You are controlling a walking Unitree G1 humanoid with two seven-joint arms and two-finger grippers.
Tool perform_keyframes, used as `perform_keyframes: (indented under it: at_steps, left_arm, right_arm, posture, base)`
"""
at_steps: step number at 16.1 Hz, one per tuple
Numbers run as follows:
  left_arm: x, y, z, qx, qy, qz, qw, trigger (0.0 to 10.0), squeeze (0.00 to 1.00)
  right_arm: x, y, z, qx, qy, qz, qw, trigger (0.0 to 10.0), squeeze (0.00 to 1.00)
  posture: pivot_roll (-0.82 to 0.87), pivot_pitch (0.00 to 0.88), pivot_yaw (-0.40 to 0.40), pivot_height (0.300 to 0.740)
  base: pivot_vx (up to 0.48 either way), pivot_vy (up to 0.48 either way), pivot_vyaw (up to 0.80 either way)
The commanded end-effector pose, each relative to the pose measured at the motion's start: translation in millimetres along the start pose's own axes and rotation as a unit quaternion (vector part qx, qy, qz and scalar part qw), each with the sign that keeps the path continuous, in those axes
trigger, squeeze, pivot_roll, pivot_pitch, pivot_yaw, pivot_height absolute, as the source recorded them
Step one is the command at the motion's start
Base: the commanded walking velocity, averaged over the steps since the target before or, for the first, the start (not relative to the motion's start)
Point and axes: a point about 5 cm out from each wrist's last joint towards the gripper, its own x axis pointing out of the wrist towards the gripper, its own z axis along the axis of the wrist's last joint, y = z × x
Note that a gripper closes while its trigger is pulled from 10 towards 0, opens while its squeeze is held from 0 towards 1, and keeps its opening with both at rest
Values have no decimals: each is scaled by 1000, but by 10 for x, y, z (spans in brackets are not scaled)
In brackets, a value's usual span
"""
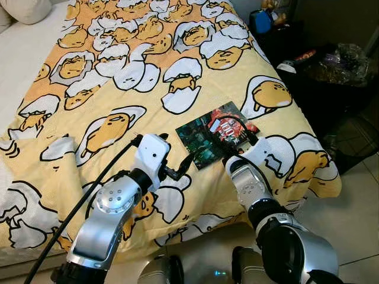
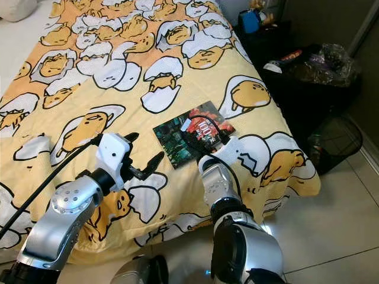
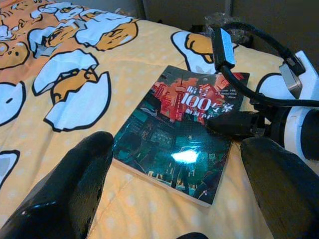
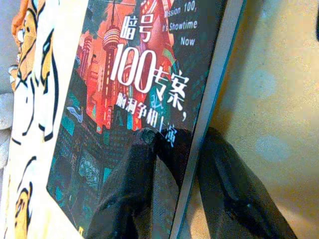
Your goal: Clean up the room
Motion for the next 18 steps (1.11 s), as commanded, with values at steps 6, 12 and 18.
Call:
perform_keyframes:
  at_steps: [6,12,18]
  left_arm:
    - [133,285,-152,-91,20,96,991,10000,0]
    - [310,356,-112,-85,-3,130,988,10000,0]
    - [318,341,-139,-64,0,111,992,10000,0]
  right_arm:
    - [62,448,167,-181,-34,95,978,0,0]
    - [68,703,624,-239,-109,159,952,0,0]
    - [-27,-85,-113,-80,56,15,995,0,0]
  posture:
    - [-24,118,125,723]
    - [-63,14,100,723]
    - [-61,61,135,723]
  base:
    - [0,0,0]
    - [0,0,0]
    - [0,0,0]
